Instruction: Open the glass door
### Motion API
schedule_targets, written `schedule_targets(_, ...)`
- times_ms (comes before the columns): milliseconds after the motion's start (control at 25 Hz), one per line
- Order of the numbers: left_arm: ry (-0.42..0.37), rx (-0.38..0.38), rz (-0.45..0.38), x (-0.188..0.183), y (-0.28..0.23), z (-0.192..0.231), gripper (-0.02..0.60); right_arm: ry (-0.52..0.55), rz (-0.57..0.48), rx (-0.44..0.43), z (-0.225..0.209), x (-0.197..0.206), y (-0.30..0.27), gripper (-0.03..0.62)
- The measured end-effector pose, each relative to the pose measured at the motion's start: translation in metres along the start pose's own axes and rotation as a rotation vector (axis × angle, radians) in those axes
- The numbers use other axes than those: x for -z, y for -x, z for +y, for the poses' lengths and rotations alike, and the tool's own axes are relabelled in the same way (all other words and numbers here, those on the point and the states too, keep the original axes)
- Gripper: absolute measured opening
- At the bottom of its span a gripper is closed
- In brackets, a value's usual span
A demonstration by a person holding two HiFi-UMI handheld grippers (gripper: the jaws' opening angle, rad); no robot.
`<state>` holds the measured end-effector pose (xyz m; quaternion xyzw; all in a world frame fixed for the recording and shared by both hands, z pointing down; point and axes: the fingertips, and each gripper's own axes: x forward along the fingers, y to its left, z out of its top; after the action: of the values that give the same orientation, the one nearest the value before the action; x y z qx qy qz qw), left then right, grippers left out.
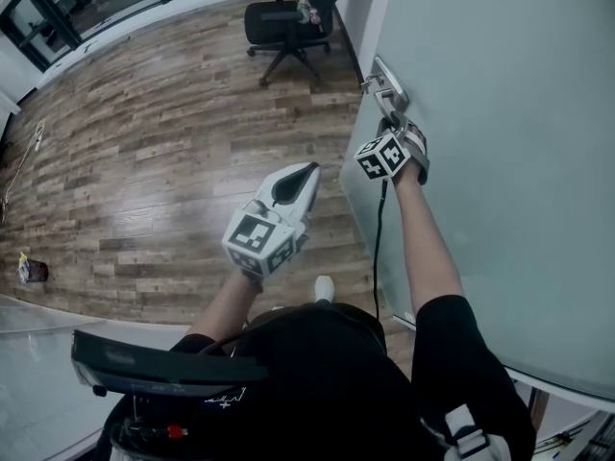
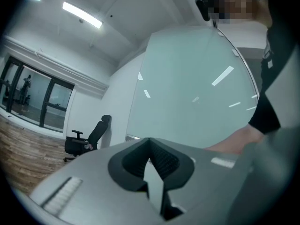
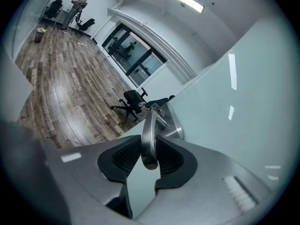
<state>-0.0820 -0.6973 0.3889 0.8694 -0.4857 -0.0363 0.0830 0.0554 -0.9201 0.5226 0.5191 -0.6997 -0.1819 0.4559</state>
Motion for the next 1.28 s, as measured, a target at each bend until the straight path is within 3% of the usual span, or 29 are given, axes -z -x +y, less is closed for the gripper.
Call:
schedule_targets(160, 0.027, 0.001, 0.007, 0.002, 0.019, 0.005, 0.0, -0.032, -0.057, 0.048, -0.006, -0.009, 0.026, 0.106)
schedule_targets(280, 0.023, -0.002, -0.003, -0.002, 0.038, 0.004, 0.0, -0.14, -0.175, 0.035, -0.002, -0.03, 0.073, 0.103)
schedule_targets(440, 0.017, 0.017, -0.024, -0.008, 0.061, 0.0, 0.0, -0.382, -0.348, -0.132, 0.034, -0.053, 0.15, 0.005)
schedule_targets(560, 0.02, 0.05, -0.053, -0.009, 0.082, -0.006, 0.0, -0.529, -0.385, -0.271, 0.069, -0.056, 0.202, 0.003)
schedule_targets(760, 0.035, 0.078, -0.056, -0.012, 0.113, -0.019, 0.0, -0.749, -0.442, -0.391, 0.107, -0.06, 0.297, 0.003)
schedule_targets(1120, 0.054, 0.109, -0.086, -0.011, 0.127, -0.06, 0.0, -0.802, -0.478, -0.36, 0.103, -0.036, 0.379, 0.003)
schedule_targets(1280, 0.024, 0.092, -0.115, -0.013, 0.149, -0.086, 0.0, -0.791, -0.497, -0.395, 0.11, -0.026, 0.401, 0.003)
